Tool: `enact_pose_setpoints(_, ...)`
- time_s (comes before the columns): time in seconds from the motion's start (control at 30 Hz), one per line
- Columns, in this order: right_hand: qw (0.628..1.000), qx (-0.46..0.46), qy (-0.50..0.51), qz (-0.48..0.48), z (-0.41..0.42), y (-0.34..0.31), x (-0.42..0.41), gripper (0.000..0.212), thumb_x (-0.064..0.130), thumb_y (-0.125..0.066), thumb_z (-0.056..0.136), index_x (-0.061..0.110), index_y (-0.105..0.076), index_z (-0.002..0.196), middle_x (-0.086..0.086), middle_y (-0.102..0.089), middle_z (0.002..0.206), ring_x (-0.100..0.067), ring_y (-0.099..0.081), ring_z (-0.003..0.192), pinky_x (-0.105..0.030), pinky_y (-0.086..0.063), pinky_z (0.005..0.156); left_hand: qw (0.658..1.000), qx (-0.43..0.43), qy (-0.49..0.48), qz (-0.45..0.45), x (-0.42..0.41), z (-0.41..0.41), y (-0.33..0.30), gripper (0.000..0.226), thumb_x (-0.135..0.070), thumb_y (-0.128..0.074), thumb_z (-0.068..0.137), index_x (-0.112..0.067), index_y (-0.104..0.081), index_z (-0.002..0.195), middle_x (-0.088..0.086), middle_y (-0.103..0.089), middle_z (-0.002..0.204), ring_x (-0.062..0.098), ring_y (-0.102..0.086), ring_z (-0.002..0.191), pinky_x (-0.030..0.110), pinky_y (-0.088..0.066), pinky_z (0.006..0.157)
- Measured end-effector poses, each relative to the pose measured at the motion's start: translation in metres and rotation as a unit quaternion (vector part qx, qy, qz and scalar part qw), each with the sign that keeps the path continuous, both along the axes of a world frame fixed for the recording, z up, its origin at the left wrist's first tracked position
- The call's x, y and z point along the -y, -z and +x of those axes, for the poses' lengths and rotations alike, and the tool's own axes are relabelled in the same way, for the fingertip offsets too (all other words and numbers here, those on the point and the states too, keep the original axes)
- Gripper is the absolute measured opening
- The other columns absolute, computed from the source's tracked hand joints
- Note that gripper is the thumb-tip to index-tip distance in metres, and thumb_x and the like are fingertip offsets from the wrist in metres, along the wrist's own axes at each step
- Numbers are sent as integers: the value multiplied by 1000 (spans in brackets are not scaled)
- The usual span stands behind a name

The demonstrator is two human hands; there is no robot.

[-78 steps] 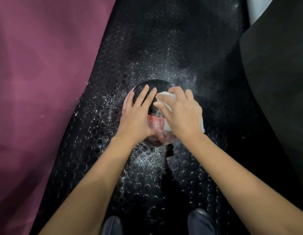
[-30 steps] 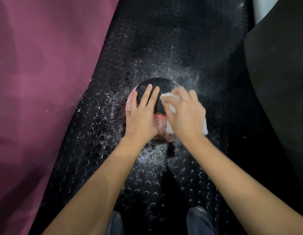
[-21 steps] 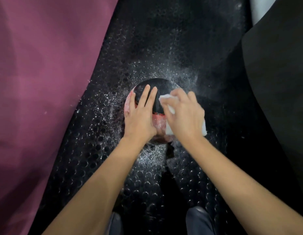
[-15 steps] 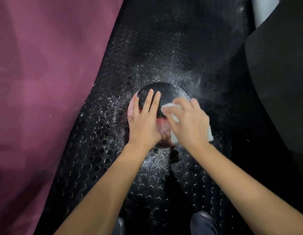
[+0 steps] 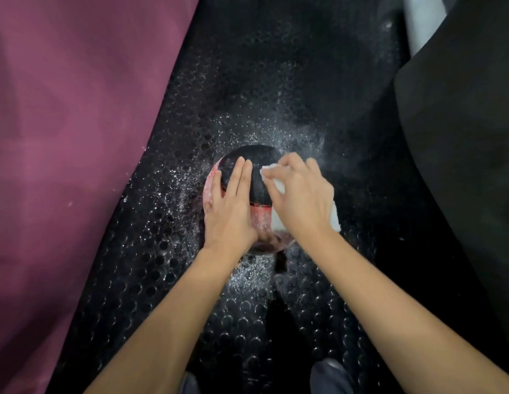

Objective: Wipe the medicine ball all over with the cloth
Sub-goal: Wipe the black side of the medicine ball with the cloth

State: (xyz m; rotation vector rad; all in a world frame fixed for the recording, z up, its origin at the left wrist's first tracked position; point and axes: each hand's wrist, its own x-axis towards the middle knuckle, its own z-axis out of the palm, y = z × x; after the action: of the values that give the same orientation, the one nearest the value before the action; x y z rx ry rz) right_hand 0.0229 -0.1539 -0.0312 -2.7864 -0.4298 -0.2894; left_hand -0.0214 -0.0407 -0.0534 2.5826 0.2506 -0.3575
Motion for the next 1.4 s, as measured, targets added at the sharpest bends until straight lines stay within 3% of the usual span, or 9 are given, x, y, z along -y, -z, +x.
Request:
enact_pose_setpoints(0.13,998,18,-57,-21,-27,4,12,8,25,-77,77,31,-72,79,7,-61,85,-17,-52,70,-20,-25,49,1000,30,-1,-5,-3,-8,8,122,-26,-80,74,-28,11,154,-21,17,159,20,16,148,54,-34,111)
enact_pose_setpoints(0.23,999,7,-43,-19,-13,0,12,4,30,-72,82,32,-73,79,8,-62,86,-17,-51,73,-22,-28,51,1000,11,9,-1,1,-16,7,140,-56,-82,58,-28,18,152,-22,23,157,20,21,146,56,-33,111)
enact_pose_setpoints(0.37,996,-86,15,-2,26,-6,3,17,39,-53,94,37,-70,99,12,-58,104,-15,-48,94,-27,-32,62,1000,-10,17,17,3,-16,3,145,-57,-82,54,-28,23,149,-22,27,155,21,22,146,57,-33,111)
enact_pose_setpoints(0.53,999,-12,-46,-17,-26,-5,9,5,27,-73,80,32,-73,81,8,-61,85,-16,-52,72,-17,-19,48,1000,10,11,10,0,-19,5,138,-54,-81,62,-29,23,149,-22,29,154,20,23,146,53,-35,111)
enact_pose_setpoints(0.7,993,-114,32,2,23,-8,5,15,39,-55,94,38,-69,99,13,-59,108,-14,-50,98,-27,-32,63,998,0,40,43,4,-30,4,142,-65,-76,57,-30,37,136,-19,35,150,23,25,145,52,-33,113)
enact_pose_setpoints(0.9,991,-130,25,-13,18,-4,3,20,40,-51,96,38,-67,106,13,-57,110,-15,-49,100,-28,-32,63,1000,0,22,-19,-14,-15,-10,115,-71,-61,70,-29,3,155,-19,9,160,19,6,149,51,-34,111)
enact_pose_setpoints(1.0,993,-118,11,-4,14,-4,4,20,41,-50,96,37,-67,107,13,-56,108,-15,-49,98,-28,-32,62,1000,-9,13,-20,-17,-10,-9,114,-65,-68,71,-30,2,155,-16,7,161,18,6,149,46,-24,116)
enact_pose_setpoints(1.27,992,26,-100,-65,-32,4,20,4,26,-75,79,29,-71,79,5,-62,85,-20,-52,70,-22,-29,48,1000,20,-1,-22,-11,-14,-7,112,-59,-75,69,-33,-7,155,-19,-3,161,16,1,149,45,-31,114)
enact_pose_setpoints(1.4,998,22,-51,-37,4,-9,9,3,29,-74,80,29,-74,77,7,-62,81,-21,-52,70,-18,-20,46,1000,6,0,-4,-6,-17,-9,117,-63,-75,65,-35,-4,154,-21,1,160,16,2,149,48,-35,110)
